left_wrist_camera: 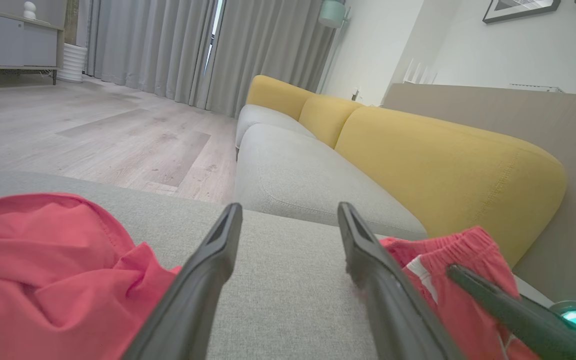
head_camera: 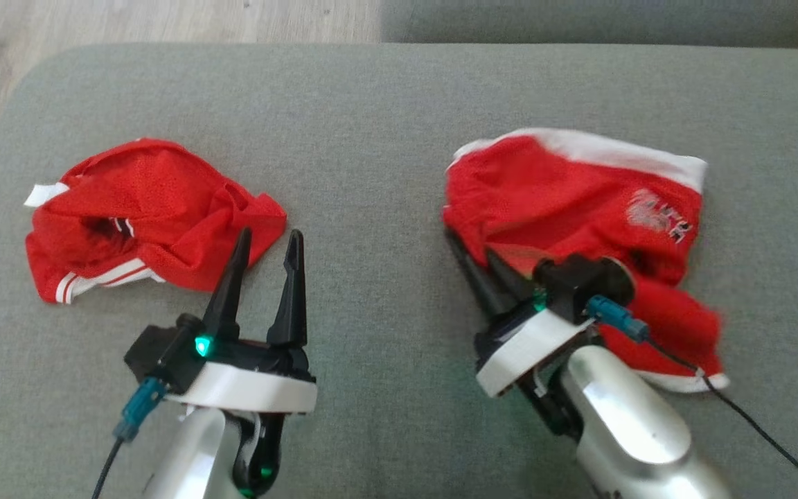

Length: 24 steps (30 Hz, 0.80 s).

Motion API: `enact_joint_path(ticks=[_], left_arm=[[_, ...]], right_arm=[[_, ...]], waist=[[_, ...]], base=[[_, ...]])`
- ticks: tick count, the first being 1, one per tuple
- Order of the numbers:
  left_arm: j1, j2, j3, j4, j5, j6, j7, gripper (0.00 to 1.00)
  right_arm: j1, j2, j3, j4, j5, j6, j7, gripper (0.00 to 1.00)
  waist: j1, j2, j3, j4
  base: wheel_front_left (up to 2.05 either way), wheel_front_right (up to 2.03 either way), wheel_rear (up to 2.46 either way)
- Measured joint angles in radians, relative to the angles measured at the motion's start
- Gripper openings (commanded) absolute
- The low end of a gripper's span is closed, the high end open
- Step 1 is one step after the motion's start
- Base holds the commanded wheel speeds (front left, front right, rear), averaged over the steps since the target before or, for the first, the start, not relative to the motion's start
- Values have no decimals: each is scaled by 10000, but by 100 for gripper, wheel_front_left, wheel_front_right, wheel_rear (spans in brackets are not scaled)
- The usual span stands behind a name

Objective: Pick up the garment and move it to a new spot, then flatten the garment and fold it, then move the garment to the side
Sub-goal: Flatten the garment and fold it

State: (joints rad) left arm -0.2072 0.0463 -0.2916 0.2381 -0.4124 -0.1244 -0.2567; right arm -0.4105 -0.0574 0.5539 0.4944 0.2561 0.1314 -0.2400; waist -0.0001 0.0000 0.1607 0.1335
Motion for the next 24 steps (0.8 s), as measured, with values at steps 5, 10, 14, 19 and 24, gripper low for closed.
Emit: enact_joint_path(ticks=[5, 10, 14, 19, 24], left_arm=[[298, 0, 21, -48, 0, 0, 0, 100], [299, 0, 0, -138, 0, 0, 0, 100], [279, 0, -35, -140, -63, 0, 0, 100], [275, 0, -82, -138, -107, 6, 0, 100], [274, 0, -84, -130, -107, 12, 0, 100]], right_arm=[[72, -61, 73, -412, 669, 0, 399, 0], [-80, -265, -581, 128, 665, 0, 658, 0], [-645, -499, -917, 901, 466, 0, 823, 0], [-1200, -568, -1104, 1810, 372, 0, 821, 0], [-1603, -568, -1269, 2987, -142, 0, 765, 100]], waist=[[0, 0, -96, 57], [1, 0, 35, 270], [1, 0, 198, 504], [1, 0, 331, 674], [1, 0, 422, 660]], base=[[0, 0, 0], [0, 0, 0], [0, 0, 0], [0, 0, 0], [0, 0, 0]])
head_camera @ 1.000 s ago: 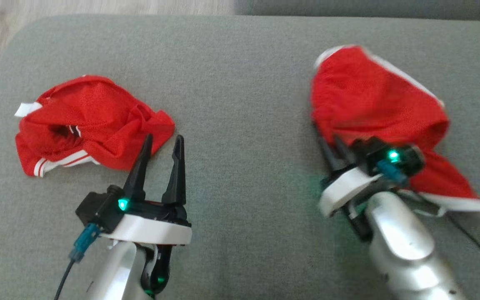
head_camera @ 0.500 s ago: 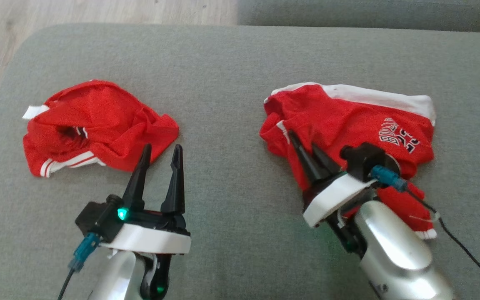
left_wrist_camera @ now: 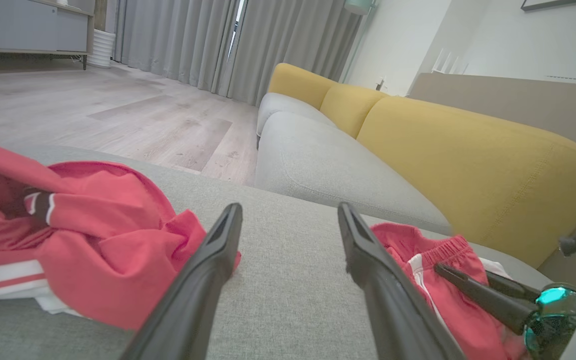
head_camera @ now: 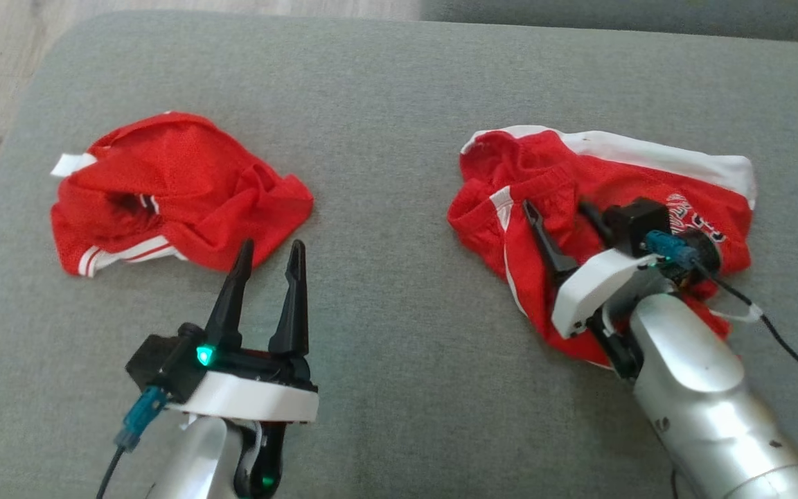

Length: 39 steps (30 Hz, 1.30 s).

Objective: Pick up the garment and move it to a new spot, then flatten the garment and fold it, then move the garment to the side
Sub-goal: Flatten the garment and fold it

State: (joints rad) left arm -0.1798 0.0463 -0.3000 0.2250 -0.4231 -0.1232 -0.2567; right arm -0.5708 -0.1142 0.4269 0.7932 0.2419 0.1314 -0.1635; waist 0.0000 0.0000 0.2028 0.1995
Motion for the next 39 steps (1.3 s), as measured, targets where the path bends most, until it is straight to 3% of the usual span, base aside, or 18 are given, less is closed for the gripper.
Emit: enact_joint_path(ticks=[6, 9, 14, 22, 28, 33, 39], left_arm=[[-8, 0, 100, 17, 2, 0, 0, 100], [-8, 0, 270, -27, 21, 0, 0, 100], [-7, 0, 541, -82, 188, -4, 0, 100], [-2, 0, 706, -186, 291, -13, 0, 100], [0, 0, 732, -201, 477, -17, 0, 100], [-27, 46, 522, -171, 550, -17, 0, 100], [-660, 499, -562, 288, 548, -27, 0, 100]], right_arm=[[-180, 113, -635, 389, -878, 0, -579, 100], [-54, 274, -1166, -215, -1356, 0, -773, 100], [1013, 397, -2234, -1918, -1655, 0, -865, 100], [4539, 514, -4357, -5480, -1593, 0, -872, 100], [6018, 685, -4671, -6370, -1216, 0, -872, 100], [5928, 686, -4617, -6464, -1120, 0, -872, 100], [5575, 688, -4571, -6493, -1097, 0, -872, 100]], waist=[[0, 0, -44, -421], [0, 0, -128, -871], [0, 0, -246, -1546], [-1, 0, -440, -2391], [-1, 0, -425, -2765], [0, 0, -296, -2923], [0, 0, -105, -3009]], base=[[0, 0, 0], [0, 0, 0], [0, 0, 0], [0, 0, 0], [0, 0, 0], [0, 0, 0], [0, 0, 0]])
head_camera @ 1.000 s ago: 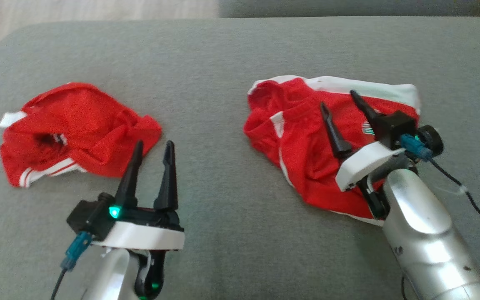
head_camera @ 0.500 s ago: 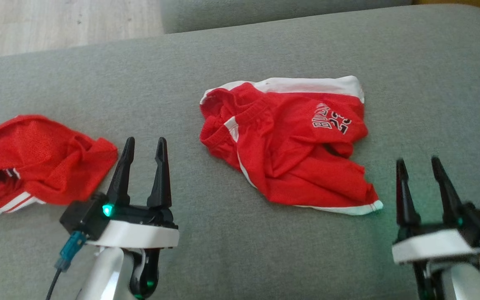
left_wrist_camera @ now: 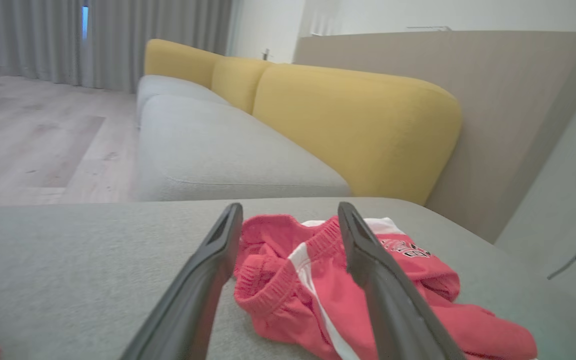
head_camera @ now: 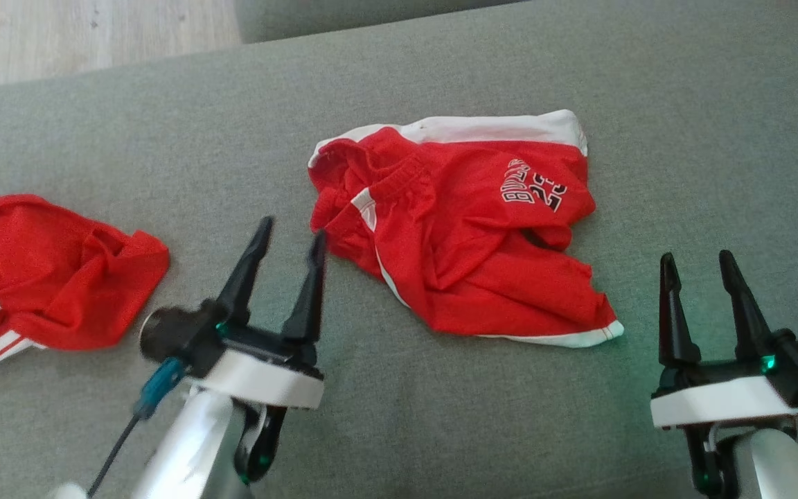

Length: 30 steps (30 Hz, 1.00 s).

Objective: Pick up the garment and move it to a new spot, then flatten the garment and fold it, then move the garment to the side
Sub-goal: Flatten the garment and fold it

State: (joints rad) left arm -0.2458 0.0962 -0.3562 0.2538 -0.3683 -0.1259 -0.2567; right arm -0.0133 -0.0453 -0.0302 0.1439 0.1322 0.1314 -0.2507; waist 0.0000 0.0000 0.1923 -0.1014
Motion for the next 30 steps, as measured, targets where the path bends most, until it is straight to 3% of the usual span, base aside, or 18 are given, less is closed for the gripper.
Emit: enact_joint_path(ticks=[9, 17, 30], left_arm=[[-2647, 1089, -2299, 1580, 190, -63, 1509, 100], [-4427, 1547, -3929, 2886, 351, -65, 2991, 100], [-5091, 1716, -4832, 3624, -12, -65, 3170, 100]], right_arm=[[-240, 2, 263, 0, 25, 0, 0, 100], [-589, 0, 314, 69, 174, 0, 0, 100], [-588, 0, 309, 130, 176, 0, 0, 100]], waist=[[1, 0, 467, -118], [1, 0, 834, -397], [0, 0, 925, -559]], base=[[0, 0, 0], [0, 0, 0], [0, 0, 0]])
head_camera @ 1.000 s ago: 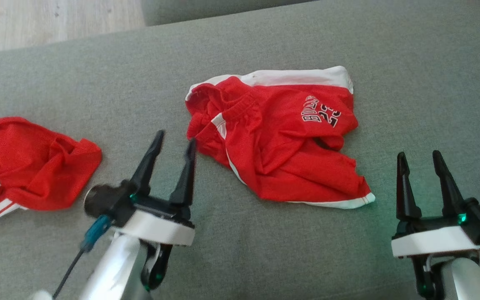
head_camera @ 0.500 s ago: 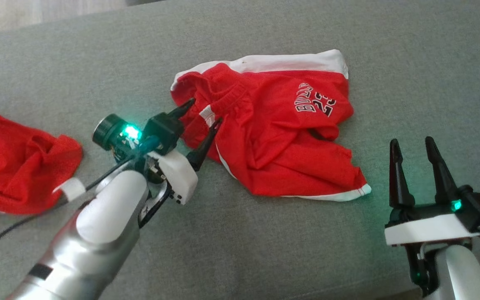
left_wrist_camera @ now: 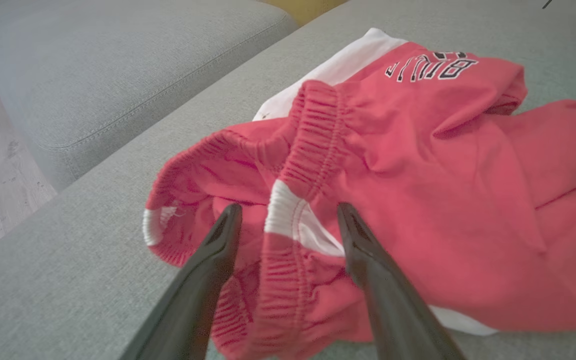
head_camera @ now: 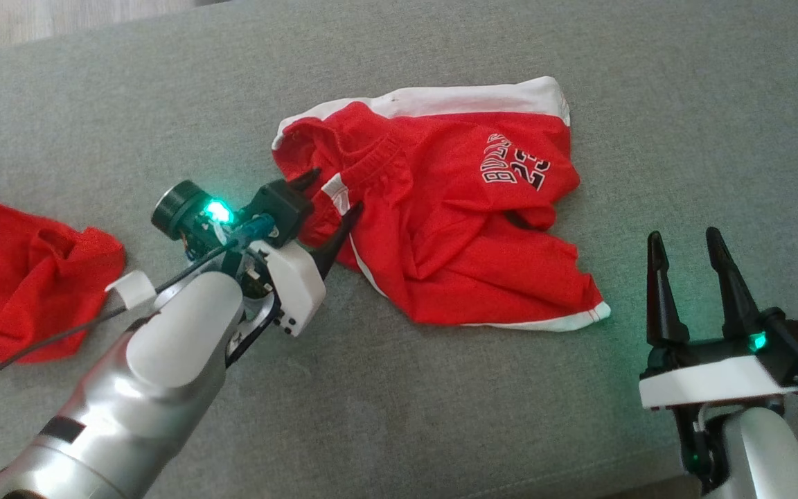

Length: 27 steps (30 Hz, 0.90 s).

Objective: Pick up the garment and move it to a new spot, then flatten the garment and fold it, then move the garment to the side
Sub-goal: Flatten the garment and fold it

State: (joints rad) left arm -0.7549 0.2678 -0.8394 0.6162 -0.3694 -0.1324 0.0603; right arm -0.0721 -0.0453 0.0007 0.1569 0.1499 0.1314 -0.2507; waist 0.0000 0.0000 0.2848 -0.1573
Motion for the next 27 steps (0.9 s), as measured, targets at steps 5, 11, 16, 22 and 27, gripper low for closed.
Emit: enact_joint_path(ticks=[5, 11, 16, 22, 27], left_arm=[[-133, 10, -424, 92, -293, 0, 0, 100], [-331, 52, -1028, 79, -913, 0, 10, 0], [-416, 201, -1131, -79, -1478, 0, -19, 0], [-418, 489, -1233, -362, -2297, 0, -40, 0], [-413, 759, -1258, -535, -2784, 0, 0, 0]], right_arm=[[-3, 0, -6, 15, -2, 0, 0, 100], [-9, 0, -23, 136, -4, 0, 0, 100], [-9, 0, -35, 238, -52, 0, 0, 100], [-8, 0, 138, 472, -420, 0, 0, 100], [5, 0, 596, 894, -825, 0, 0, 100]], waist=[[0, 0, 26, -20], [0, 0, -28, -43], [0, 0, -149, 13], [0, 0, -361, 119], [0, 0, -541, 146]], base=[[0, 0, 0], [0, 0, 0], [0, 0, 0], [0, 0, 0], [0, 0, 0]])
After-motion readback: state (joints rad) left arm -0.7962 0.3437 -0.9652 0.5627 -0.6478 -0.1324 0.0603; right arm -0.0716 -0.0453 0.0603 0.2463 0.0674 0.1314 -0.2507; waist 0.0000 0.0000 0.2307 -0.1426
